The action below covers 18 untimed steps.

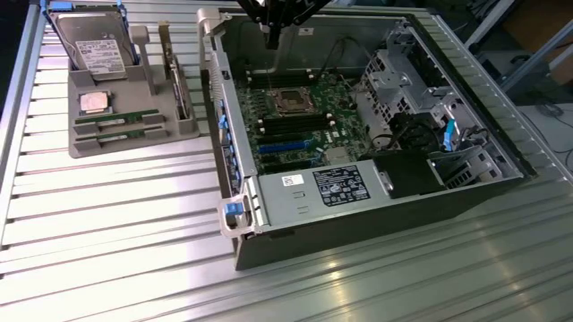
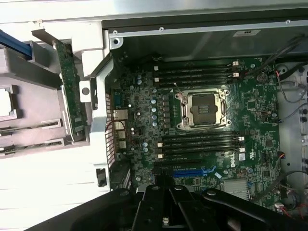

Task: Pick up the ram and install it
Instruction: 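Reach for the ram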

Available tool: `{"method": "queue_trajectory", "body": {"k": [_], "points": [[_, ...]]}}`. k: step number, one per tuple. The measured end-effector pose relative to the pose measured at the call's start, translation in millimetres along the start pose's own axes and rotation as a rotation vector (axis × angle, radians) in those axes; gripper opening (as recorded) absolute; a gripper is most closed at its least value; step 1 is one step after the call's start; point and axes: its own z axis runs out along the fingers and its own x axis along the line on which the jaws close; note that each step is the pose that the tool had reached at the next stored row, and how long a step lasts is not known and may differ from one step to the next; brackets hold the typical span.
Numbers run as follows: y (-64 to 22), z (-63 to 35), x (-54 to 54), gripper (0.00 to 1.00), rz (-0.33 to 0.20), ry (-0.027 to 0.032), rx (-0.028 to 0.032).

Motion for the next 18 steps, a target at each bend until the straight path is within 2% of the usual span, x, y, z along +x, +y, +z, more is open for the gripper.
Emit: {"method": "queue_trajectory", "body": {"k": [18], "points": [[-0.3, 0.3, 3.5, 0.11, 0.0, 0.0, -0.0001]]}}
